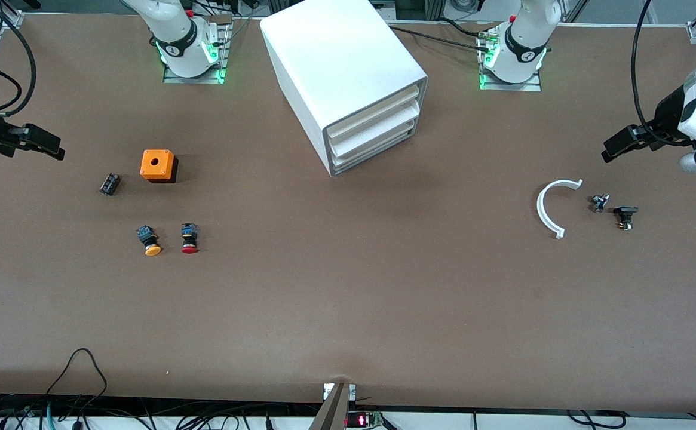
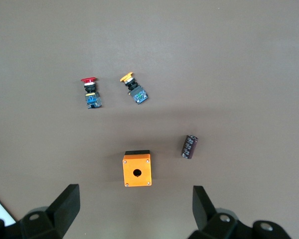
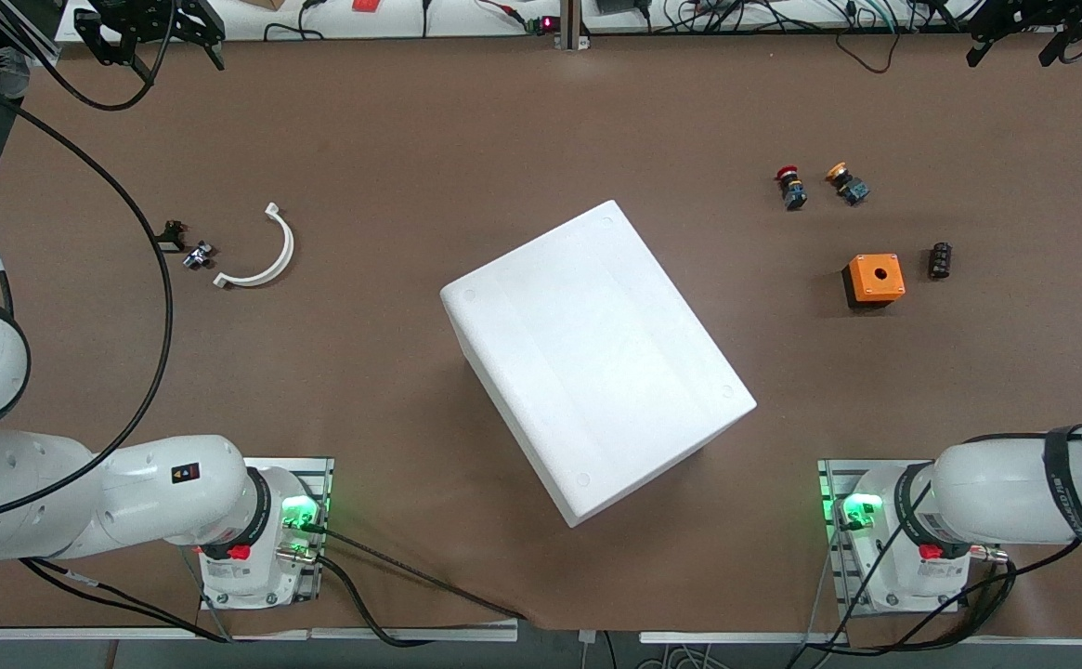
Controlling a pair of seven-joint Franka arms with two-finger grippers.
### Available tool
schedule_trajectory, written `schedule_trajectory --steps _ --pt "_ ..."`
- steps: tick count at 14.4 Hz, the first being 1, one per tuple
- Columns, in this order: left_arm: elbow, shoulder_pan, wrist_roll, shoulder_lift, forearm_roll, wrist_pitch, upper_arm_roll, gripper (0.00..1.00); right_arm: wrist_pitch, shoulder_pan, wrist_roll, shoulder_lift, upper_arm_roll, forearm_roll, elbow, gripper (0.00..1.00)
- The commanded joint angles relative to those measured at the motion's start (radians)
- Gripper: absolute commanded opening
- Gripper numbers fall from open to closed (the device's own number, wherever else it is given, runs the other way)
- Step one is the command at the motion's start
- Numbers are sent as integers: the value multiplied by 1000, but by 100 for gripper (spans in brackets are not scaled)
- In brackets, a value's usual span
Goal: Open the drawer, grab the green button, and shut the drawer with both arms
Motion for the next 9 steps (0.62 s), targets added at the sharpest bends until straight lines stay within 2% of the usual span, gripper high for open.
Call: schedule_trajectory --steps 1,9 --pt "7 1 26 -11 -17 -21 -13 100 10 0 10 -16 0 3 -10 100" --pt "42 1 29 13 -19 -36 -21 100 -2 0 -3 -14 -2 4 -10 100"
